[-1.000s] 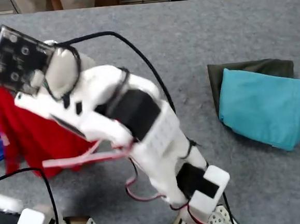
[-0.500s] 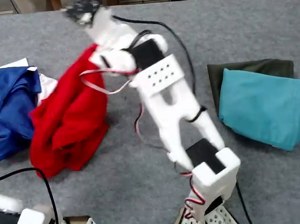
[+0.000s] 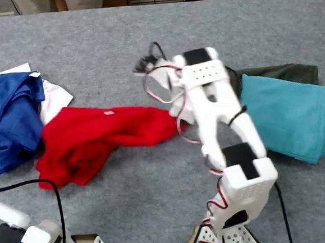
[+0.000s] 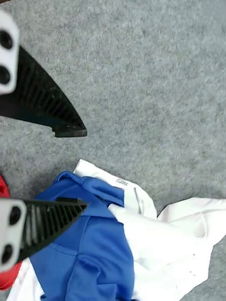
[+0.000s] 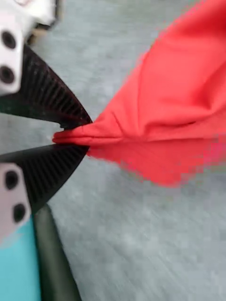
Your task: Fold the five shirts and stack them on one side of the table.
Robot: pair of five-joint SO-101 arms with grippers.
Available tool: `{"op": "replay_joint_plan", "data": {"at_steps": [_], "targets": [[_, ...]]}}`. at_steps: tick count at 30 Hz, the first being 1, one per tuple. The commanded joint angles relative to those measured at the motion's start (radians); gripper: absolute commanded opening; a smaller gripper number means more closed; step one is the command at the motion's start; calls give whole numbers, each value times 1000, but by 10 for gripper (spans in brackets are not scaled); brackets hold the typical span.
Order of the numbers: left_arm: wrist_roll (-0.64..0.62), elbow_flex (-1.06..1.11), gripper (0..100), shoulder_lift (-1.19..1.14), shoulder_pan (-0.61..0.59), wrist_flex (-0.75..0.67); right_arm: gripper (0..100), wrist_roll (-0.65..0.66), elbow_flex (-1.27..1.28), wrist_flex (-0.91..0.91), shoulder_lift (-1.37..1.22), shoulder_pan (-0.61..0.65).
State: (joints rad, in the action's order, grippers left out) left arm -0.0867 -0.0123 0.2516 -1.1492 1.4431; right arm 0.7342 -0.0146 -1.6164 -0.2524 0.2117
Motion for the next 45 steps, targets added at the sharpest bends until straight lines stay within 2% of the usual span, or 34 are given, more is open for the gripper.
{"op": "replay_joint_plan", "data": {"at_steps": [1,4,9,11,17,21,26,29,33,39,45], "targets": [[9,-3,221,36,29,3,9,83,51,-63,15,-114],[9,-3,221,36,49,3,46,114,67,-101,16,-174],[9,-3,221,36,101,3,345,135,68,-112,150,-180],[8,-3,221,36,118,3,383,167,67,-146,251,-153],[8,-3,220,33,130,3,292,161,68,-157,527,65],[8,-3,220,27,130,3,226,28,50,-103,504,266],[6,-2,220,27,126,3,200,-63,-5,44,348,414],[6,14,220,28,124,0,201,-92,-91,55,213,440],[6,68,222,31,147,2,202,-91,-225,-12,50,395],[8,161,222,27,325,3,202,-89,-378,-106,-114,346],[2,261,222,27,453,-5,203,-89,-446,-71,-243,423]]}}
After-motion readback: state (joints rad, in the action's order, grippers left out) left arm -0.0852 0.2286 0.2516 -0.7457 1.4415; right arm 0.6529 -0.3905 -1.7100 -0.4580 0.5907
